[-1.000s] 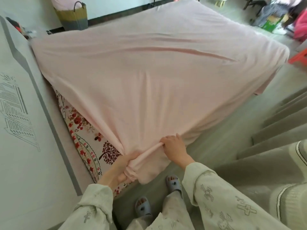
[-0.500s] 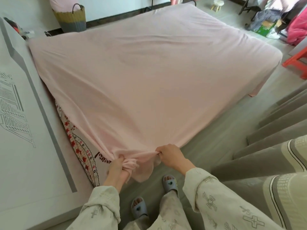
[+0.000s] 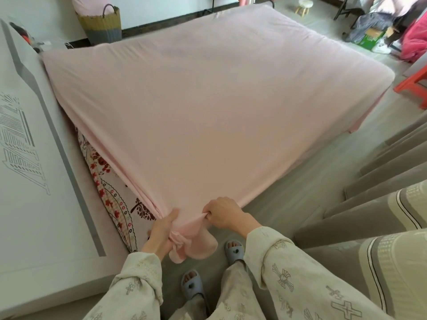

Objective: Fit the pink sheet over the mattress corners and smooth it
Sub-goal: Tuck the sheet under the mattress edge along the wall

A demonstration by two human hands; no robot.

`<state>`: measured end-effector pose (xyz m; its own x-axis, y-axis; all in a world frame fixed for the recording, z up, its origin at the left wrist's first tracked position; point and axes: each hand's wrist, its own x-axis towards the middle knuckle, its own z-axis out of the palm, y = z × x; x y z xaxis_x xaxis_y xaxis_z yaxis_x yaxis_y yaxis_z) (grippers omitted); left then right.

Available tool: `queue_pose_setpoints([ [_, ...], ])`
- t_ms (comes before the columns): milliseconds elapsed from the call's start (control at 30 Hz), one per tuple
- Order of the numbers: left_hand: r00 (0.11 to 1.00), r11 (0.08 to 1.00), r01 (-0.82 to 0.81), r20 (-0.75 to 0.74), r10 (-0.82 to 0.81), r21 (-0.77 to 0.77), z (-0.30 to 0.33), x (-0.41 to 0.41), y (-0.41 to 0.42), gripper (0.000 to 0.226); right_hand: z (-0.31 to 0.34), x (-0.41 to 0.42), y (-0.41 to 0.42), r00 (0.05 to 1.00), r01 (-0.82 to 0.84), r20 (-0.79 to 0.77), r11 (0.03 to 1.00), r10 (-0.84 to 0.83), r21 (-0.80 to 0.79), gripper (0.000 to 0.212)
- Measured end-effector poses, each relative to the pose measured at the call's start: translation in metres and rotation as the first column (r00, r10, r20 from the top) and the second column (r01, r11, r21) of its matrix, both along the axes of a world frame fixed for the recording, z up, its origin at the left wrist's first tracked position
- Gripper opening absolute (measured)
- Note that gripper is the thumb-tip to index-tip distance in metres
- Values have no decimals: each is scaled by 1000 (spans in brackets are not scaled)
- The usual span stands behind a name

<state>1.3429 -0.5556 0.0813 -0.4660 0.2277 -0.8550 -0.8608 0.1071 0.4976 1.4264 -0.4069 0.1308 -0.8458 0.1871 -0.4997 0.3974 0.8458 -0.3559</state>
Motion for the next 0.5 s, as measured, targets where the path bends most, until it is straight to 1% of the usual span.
queue_pose_setpoints([
  [67,1000,1000,-7,-13,7,-9,0,2,-6,51,0,-3,-3,1000,-10,15,1000,10,-5,22],
  [200,1000,1000,8,-1,-8,3,0,10,-16,40,-5,0,-13,999,-22,24,1000,22,-5,30],
  [367,994,991,47,-93,-59,-128,-16,13,-33,52,-19,10,-18,1000,-5,31,999,6,-32,30],
  [500,985,976,61,-145,-92,-207,-20,18,-39,43,-32,18,-21,999,9,38,998,-6,-64,30],
])
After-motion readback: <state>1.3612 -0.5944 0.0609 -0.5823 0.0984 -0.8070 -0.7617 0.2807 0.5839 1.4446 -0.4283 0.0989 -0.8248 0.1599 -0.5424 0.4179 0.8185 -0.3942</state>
